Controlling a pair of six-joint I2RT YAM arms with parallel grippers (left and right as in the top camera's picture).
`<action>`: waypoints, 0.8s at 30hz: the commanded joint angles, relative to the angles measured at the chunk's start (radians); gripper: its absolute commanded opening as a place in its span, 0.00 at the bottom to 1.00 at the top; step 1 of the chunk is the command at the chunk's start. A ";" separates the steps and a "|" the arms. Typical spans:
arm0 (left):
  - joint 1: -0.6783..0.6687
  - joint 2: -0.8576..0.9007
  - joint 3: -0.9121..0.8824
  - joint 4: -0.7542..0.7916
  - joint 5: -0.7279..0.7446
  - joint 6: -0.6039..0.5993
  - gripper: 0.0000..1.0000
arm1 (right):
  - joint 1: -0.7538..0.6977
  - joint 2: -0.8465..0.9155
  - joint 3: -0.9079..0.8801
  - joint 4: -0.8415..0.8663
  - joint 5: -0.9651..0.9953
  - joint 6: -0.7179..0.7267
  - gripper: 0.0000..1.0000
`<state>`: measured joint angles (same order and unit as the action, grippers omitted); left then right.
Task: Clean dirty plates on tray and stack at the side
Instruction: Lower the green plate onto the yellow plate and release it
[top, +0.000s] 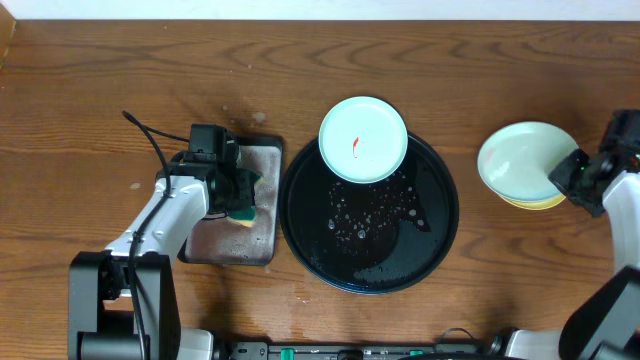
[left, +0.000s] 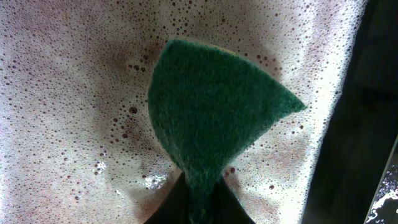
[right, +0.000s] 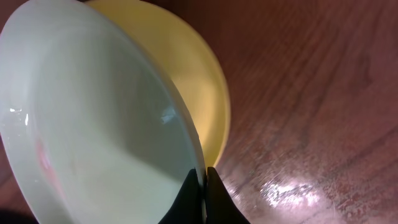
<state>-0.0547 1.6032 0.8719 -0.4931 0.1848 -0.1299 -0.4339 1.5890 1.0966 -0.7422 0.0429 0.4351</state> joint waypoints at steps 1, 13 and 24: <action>0.005 0.005 -0.002 0.000 -0.003 0.010 0.09 | -0.049 0.047 0.001 0.016 -0.070 0.010 0.01; 0.005 0.005 -0.002 0.000 -0.003 0.010 0.09 | -0.087 0.090 0.002 0.083 -0.339 -0.143 0.59; 0.005 0.005 -0.002 0.000 -0.003 0.010 0.08 | 0.168 0.090 0.129 0.009 -0.449 -0.420 0.61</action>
<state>-0.0547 1.6032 0.8719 -0.4931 0.1844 -0.1303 -0.3473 1.6791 1.1500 -0.7124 -0.3950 0.1349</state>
